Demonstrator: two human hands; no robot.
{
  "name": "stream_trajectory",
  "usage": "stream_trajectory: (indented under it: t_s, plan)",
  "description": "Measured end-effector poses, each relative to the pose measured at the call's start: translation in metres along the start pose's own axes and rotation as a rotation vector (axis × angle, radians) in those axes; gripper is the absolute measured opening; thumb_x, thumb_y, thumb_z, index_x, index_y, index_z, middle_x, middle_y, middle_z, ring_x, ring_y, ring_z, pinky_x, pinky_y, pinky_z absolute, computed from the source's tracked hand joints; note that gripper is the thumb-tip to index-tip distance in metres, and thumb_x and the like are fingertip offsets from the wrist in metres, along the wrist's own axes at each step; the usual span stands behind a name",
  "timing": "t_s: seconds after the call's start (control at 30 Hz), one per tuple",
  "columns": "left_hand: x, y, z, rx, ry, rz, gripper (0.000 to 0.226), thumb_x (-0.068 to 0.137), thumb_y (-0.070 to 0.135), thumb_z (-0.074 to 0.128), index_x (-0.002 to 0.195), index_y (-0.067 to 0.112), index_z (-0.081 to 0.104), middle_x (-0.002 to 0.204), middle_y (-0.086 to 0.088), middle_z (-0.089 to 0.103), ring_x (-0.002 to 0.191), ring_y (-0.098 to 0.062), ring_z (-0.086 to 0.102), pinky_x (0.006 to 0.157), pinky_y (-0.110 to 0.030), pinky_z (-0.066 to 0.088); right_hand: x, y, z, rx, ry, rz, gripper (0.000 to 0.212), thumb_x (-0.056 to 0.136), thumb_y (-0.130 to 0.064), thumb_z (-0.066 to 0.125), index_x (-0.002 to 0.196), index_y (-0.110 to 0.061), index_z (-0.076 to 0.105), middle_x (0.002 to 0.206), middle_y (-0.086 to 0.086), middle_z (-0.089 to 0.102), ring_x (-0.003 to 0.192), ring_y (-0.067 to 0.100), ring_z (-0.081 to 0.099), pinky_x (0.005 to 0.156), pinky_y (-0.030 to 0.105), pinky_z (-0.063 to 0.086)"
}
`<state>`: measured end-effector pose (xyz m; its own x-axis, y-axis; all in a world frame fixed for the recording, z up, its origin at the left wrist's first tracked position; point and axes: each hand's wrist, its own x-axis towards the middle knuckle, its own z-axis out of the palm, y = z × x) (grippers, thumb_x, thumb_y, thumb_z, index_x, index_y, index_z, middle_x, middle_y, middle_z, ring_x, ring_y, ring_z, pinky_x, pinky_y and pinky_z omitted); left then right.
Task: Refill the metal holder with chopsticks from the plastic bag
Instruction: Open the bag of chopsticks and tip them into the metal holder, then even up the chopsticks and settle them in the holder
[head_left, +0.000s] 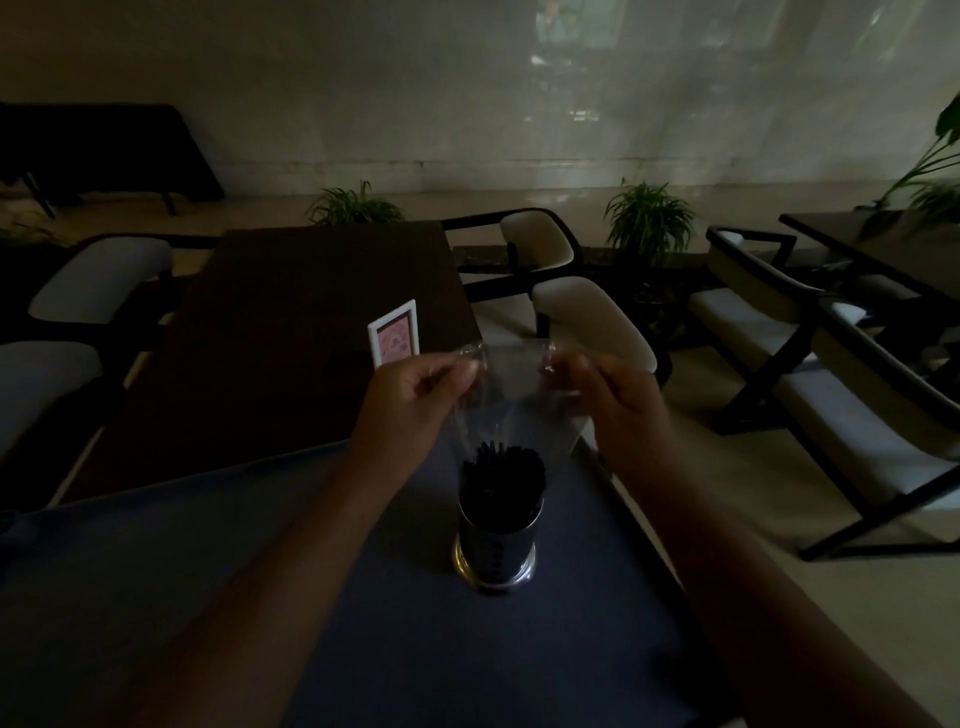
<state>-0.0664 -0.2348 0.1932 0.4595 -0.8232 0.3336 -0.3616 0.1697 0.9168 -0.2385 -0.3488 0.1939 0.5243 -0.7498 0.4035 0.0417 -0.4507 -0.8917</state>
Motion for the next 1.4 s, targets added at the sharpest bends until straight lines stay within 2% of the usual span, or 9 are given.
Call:
stream_trajectory:
  t_s: [0.1, 0.27, 0.4, 0.57, 0.77, 1.07, 1.2, 1.3, 1.4]
  plan:
    - [0.011, 0.018, -0.006, 0.023, 0.005, 0.086, 0.016, 0.096, 0.024, 0.058, 0.095, 0.024, 0.074, 0.088, 0.021, 0.075, 0.087, 0.004, 0.069, 0.071, -0.013, 0.054, 0.010, -0.018, -0.006, -0.042, 0.010, -0.029, 0.026, 0.099, -0.029, 0.045, 0.095, -0.032, 0.070, 0.091, 0.001, 0.074, 0.088, 0.020, 0.072, 0.076, 0.040, 0.060]
    - [0.029, 0.044, -0.015, 0.014, 0.043, 0.206, 0.017, 0.094, 0.018, 0.060, 0.089, 0.009, 0.074, 0.080, -0.005, 0.074, 0.075, -0.014, 0.070, 0.071, -0.031, 0.058, 0.025, -0.045, -0.015, -0.110, 0.023, -0.103, 0.033, 0.101, -0.030, 0.044, 0.099, -0.012, 0.072, 0.091, 0.005, 0.074, 0.086, 0.018, 0.073, 0.079, 0.037, 0.060]
    - [0.036, 0.054, -0.022, 0.011, 0.042, 0.242, 0.014, 0.094, 0.017, 0.061, 0.090, 0.013, 0.073, 0.079, -0.001, 0.072, 0.073, -0.008, 0.069, 0.071, -0.026, 0.058, 0.032, -0.057, -0.021, -0.131, 0.019, -0.153, 0.027, 0.102, -0.023, 0.045, 0.098, -0.017, 0.071, 0.091, 0.005, 0.074, 0.083, 0.015, 0.072, 0.072, 0.026, 0.060]
    - [0.042, 0.066, -0.027, -0.020, 0.070, 0.302, 0.015, 0.092, 0.018, 0.063, 0.083, 0.014, 0.074, 0.071, 0.003, 0.073, 0.067, -0.012, 0.069, 0.070, -0.032, 0.058, 0.042, -0.075, -0.023, -0.174, 0.021, -0.229, 0.030, 0.103, -0.023, 0.043, 0.094, -0.011, 0.070, 0.087, 0.009, 0.072, 0.081, 0.024, 0.070, 0.072, 0.041, 0.060]
    - [0.039, 0.085, -0.060, 0.016, 0.254, 0.382, 0.016, 0.089, 0.030, 0.065, 0.074, 0.030, 0.069, 0.060, 0.008, 0.069, 0.050, -0.006, 0.061, 0.052, -0.017, 0.048, 0.060, -0.109, 0.003, -0.055, -0.039, -0.276, 0.026, 0.101, -0.025, 0.046, 0.086, -0.022, 0.068, 0.080, -0.001, 0.073, 0.064, 0.013, 0.070, 0.059, 0.023, 0.056]
    - [-0.010, 0.033, -0.138, 0.158, 0.246, 0.155, 0.008, 0.091, 0.016, 0.064, 0.093, 0.021, 0.070, 0.078, 0.010, 0.073, 0.070, -0.005, 0.070, 0.064, -0.016, 0.054, 0.048, -0.065, 0.098, -0.093, -0.330, -0.017, 0.025, 0.101, -0.019, 0.048, 0.087, -0.018, 0.069, 0.080, -0.001, 0.072, 0.065, 0.006, 0.069, 0.059, 0.020, 0.055]
    - [-0.041, 0.005, -0.165, 0.209, 0.233, 0.014, 0.017, 0.089, 0.006, 0.065, 0.094, 0.022, 0.070, 0.081, 0.017, 0.073, 0.077, 0.001, 0.069, 0.065, -0.010, 0.052, 0.039, -0.038, 0.138, -0.250, -0.461, -0.062, 0.015, 0.098, -0.021, 0.053, 0.092, -0.025, 0.066, 0.088, -0.007, 0.069, 0.076, -0.003, 0.067, 0.063, 0.012, 0.050]
    - [-0.061, -0.007, -0.182, 0.261, 0.265, -0.032, 0.017, 0.089, 0.009, 0.065, 0.093, 0.024, 0.070, 0.087, 0.021, 0.071, 0.085, 0.002, 0.068, 0.065, -0.008, 0.051, 0.033, -0.030, 0.158, -0.306, -0.505, -0.110, 0.013, 0.095, -0.021, 0.058, 0.097, -0.033, 0.062, 0.094, -0.013, 0.066, 0.089, -0.002, 0.065, 0.080, 0.021, 0.051]
    - [-0.076, -0.014, -0.192, 0.330, 0.289, -0.032, 0.018, 0.089, 0.008, 0.064, 0.093, 0.025, 0.069, 0.088, 0.020, 0.070, 0.088, 0.000, 0.066, 0.070, -0.009, 0.050, 0.025, -0.030, 0.169, -0.325, -0.489, -0.165, 0.018, 0.092, -0.023, 0.058, 0.095, -0.040, 0.058, 0.089, -0.023, 0.061, 0.092, -0.008, 0.062, 0.081, 0.019, 0.048]
